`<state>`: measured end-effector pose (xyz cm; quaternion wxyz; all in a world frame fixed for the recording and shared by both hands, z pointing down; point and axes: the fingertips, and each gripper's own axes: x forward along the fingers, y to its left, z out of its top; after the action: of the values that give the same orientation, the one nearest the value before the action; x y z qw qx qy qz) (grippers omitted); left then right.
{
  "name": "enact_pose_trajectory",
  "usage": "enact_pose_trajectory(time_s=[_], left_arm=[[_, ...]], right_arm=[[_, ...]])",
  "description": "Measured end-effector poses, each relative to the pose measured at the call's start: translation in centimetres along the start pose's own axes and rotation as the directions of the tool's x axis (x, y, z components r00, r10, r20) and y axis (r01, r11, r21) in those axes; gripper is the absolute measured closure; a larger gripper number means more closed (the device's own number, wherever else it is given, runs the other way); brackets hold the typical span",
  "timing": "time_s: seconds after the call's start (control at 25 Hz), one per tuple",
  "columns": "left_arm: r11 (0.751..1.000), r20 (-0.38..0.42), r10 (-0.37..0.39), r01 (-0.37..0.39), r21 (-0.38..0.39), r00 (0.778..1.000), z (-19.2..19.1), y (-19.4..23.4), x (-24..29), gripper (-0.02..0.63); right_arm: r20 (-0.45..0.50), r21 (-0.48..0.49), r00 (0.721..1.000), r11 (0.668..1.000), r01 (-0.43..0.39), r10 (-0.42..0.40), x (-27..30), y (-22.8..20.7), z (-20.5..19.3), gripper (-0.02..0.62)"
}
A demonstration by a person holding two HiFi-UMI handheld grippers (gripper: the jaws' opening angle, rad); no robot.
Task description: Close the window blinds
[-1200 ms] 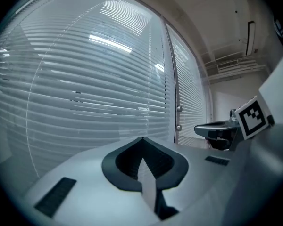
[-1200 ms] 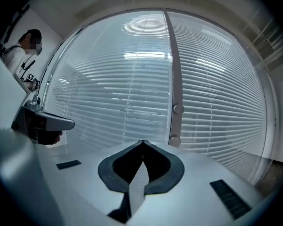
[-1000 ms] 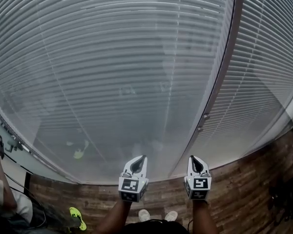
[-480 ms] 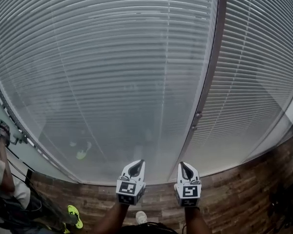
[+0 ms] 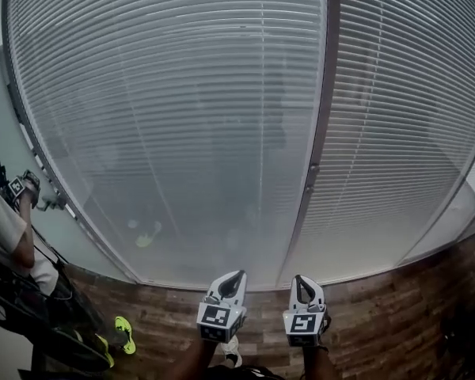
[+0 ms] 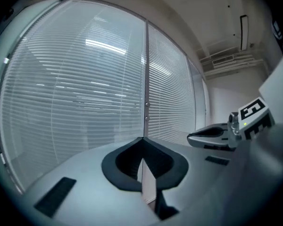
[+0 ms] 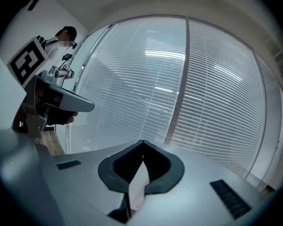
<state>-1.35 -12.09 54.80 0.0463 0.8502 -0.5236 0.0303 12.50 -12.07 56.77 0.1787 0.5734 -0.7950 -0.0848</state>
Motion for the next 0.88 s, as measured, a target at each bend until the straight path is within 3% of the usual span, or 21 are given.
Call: enact_pose_trajectory(time_s=[0.16,0.52,0.88], left_arm=[[0.999,-0.003,0.041,-0.041,-0.008,0.999,0.1,-1.7,-3.4,0.606],[0.996,-0.014,0.088,-0.089,-0.008,0.996,-1.4,-3.0,-8.6,0.606],[0.988,-0.010,0.155,-0.155,-0.004,0.988,-1.0,0.6,-13.8,0.606]], right_arm=[[0.051,0.059,0.998,0.998,-0.030,0.027,-3.6,0.3,0.3,0.592],[0.051,0.100,0.996,0.992,-0.080,0.075,-7.4,2.2,-0.9,0.592],[0.060,0.123,0.989,0.983,-0.140,0.133,-8.2,7.8,1.1,0.592]])
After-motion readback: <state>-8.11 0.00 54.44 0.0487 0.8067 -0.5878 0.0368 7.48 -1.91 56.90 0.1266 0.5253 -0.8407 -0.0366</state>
